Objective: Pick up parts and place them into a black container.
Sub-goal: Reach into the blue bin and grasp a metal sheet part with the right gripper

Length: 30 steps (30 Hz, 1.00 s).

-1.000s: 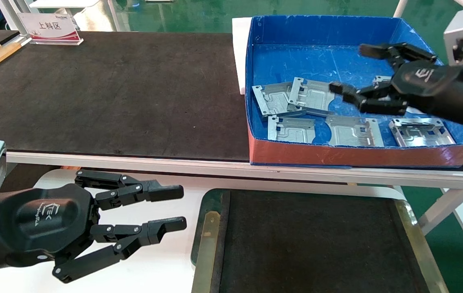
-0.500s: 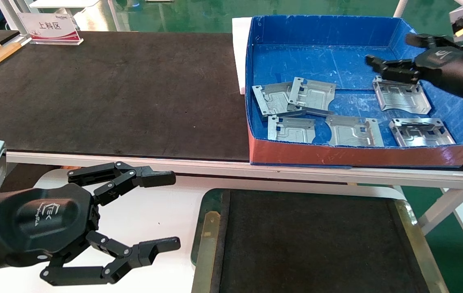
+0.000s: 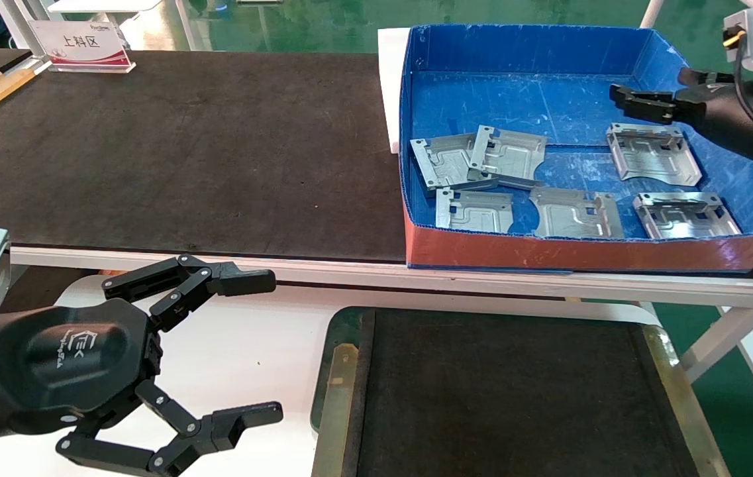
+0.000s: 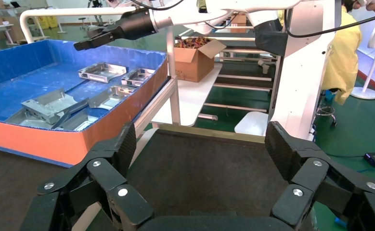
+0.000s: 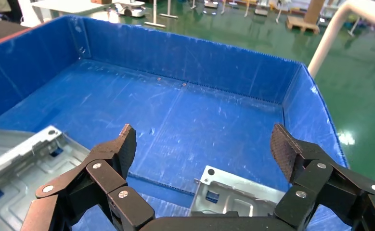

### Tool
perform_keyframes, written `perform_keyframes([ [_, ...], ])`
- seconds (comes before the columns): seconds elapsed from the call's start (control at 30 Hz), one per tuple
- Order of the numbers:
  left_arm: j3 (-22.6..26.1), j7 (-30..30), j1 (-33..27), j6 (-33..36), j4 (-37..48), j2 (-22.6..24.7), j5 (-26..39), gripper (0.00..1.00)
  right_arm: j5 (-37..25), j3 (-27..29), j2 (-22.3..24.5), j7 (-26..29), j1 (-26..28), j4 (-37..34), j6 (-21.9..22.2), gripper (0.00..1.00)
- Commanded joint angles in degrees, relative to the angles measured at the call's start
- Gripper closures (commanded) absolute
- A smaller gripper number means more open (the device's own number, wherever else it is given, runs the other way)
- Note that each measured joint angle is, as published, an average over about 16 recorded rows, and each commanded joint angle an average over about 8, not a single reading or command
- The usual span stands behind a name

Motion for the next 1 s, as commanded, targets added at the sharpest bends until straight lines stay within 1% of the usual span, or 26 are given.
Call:
perform_keyframes([
  [0.03, 0.0, 0.0, 0.0, 0.0, 0.0, 0.0, 0.0, 0.0, -0.5, -0.3, -0.7, 1.4, 0.5, -0.9, 1.2, 0.0],
  [0.3, 0.0, 0.0, 0.0, 0.0, 0.0, 0.0, 0.0, 0.0, -3.1, -2.1, -2.8, 9.3, 1.8, -3.9, 4.9, 0.0],
  [0.53, 0.0, 0.0, 0.0, 0.0, 0.0, 0.0, 0.0, 0.0, -5.0, -3.3, -4.0, 15.2, 1.8, -4.5, 6.8, 0.0],
  [0.77, 0.0, 0.0, 0.0, 0.0, 0.0, 0.0, 0.0, 0.0, -6.4, -4.1, -5.0, 20.1, 1.0, -4.2, 8.6, 0.0],
  [1.0, 0.0, 0.0, 0.0, 0.0, 0.0, 0.0, 0.0, 0.0, -7.8, -5.0, -5.6, 23.5, -0.4, -3.3, 10.2, 0.0],
])
